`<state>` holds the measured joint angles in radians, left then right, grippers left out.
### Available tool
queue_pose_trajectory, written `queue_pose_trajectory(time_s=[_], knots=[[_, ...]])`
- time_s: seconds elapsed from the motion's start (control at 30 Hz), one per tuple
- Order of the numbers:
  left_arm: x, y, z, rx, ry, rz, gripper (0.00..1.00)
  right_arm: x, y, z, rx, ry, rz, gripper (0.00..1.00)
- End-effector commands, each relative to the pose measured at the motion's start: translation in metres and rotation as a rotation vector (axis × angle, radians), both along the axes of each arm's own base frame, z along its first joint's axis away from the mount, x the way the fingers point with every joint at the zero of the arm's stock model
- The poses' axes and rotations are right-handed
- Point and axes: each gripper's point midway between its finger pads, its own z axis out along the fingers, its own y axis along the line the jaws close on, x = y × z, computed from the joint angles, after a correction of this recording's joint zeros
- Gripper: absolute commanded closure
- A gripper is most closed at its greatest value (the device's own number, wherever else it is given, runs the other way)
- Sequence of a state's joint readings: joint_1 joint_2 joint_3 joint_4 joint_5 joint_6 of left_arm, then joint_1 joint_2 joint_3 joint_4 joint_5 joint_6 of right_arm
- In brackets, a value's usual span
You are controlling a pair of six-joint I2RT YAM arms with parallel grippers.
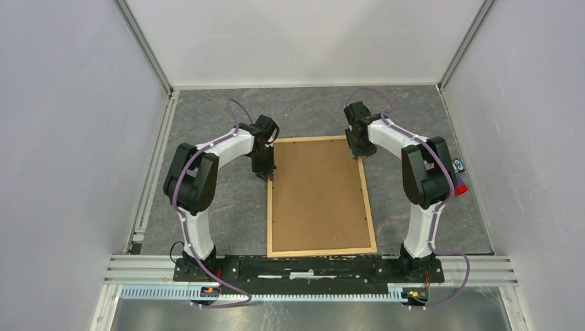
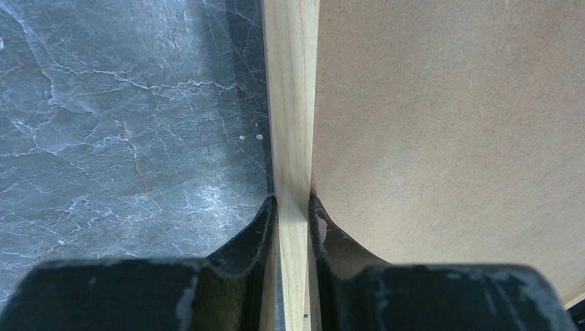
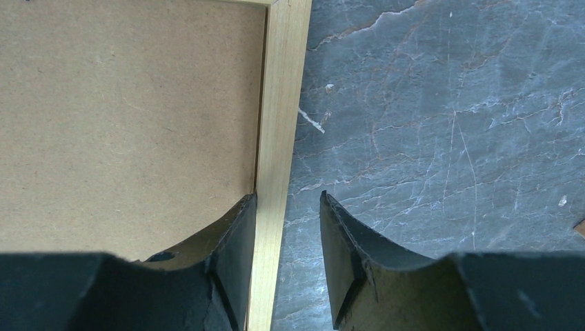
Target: Put the photo into the frame
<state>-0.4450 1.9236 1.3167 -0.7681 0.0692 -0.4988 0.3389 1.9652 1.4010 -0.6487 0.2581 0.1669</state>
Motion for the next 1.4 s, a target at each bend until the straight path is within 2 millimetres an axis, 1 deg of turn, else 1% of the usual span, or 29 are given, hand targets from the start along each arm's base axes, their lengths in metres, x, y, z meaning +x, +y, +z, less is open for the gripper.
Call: queue_pose_trajectory(time_s=[0.0,0.1,0.23,0.43,0.57,0.73,0.93,1.17,1.37], knots=[[0.000,0.003,0.003,0.024,-0.011,0.008,0.98,0.010,0.002,0.020,0.017,-0.049,-0.003,0.55],[0.000,0.002,0.003,0.023,-0.012,0.008,0.98,0.008,0.001,0.016,0.014,-0.040,-0.004,0.55],[0.000,0.002,0.002,0.026,-0.012,0.007,0.98,0.009,0.007,0.021,0.051,-0.055,0.007,0.55],[0.000,0.003,0.002,0.028,-0.013,0.006,0.98,0.009,0.008,0.023,0.053,-0.052,0.009,0.55],[0.001,0.002,0.002,0.026,-0.013,0.006,0.98,0.009,-0.001,0.023,0.013,-0.055,-0.011,0.55],[0.000,0.002,0.003,0.025,-0.016,0.003,0.98,0.011,-0.003,0.023,0.011,-0.064,-0.018,0.55],[0.000,0.002,0.003,0.027,-0.016,0.004,0.98,0.008,-0.006,0.017,-0.002,-0.044,-0.022,0.55],[0.000,0.002,0.003,0.027,-0.016,0.003,0.98,0.012,-0.005,0.031,0.010,-0.075,-0.022,0.56],[0.000,0.003,0.002,0.031,-0.015,0.003,0.98,0.005,-0.007,0.019,0.004,-0.047,-0.023,0.55]])
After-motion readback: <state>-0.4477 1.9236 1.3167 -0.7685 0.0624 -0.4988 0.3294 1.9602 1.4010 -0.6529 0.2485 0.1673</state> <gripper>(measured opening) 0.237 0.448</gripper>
